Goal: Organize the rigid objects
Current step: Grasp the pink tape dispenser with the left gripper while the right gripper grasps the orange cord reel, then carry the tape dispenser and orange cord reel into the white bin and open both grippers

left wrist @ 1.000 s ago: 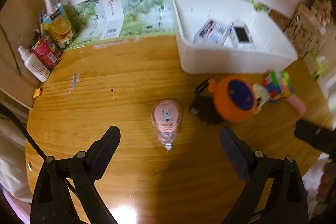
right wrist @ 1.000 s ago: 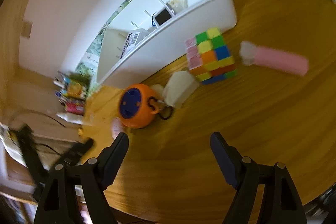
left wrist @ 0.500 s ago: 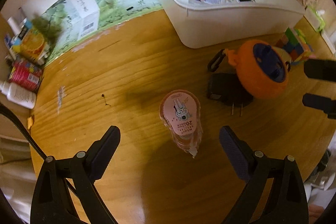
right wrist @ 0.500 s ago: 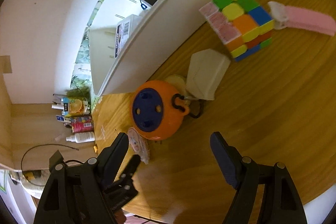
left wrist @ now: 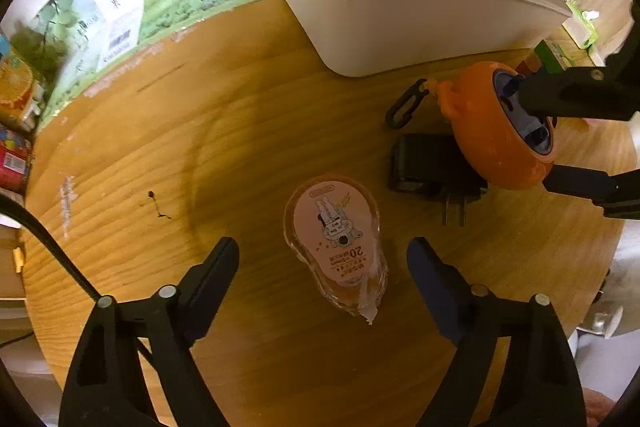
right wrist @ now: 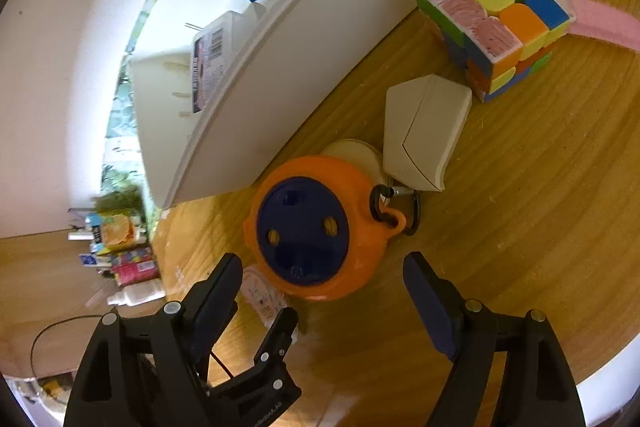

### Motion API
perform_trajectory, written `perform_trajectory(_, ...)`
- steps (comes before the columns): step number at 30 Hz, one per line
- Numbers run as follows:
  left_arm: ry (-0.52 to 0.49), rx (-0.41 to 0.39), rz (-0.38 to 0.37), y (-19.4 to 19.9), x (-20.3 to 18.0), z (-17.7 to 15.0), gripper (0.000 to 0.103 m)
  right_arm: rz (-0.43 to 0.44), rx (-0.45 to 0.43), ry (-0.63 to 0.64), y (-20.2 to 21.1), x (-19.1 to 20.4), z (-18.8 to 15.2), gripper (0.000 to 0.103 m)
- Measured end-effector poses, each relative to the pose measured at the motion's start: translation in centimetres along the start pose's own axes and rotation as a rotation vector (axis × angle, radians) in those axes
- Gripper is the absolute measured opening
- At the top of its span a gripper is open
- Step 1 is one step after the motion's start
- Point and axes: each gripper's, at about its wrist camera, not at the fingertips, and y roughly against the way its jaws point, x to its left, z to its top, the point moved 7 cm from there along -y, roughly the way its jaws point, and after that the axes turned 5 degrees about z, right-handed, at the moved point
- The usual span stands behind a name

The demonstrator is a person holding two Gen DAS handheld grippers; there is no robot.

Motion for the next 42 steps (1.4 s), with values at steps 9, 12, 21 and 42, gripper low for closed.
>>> perform_trajectory(9,-0.011,-0.002,-0.033,-0.4,-0.1,0.6,0.072,-0.12,0.006,-0.013,-1.7,0.3,0.2,0.085)
perform_trajectory(12,-0.025,-0.014,-0.024,-0.5,0.0,1.3,0.064,-0.155,0.002,-0.013,-2.3,0.7,0.0,0.085)
perform_trajectory(21,-0.013,-0.026,-0.044,0.0,0.1,2.0,0.055,-0.241,-0.007,-0.007,-3.2,1.8,0.1,0.085)
perform_trajectory(42,0.029,-0.027,-0.095,0.1,1.9,1.4,0.055,-0.253,-0.001,0.02,-4.1,3.0,-0.4,0.077)
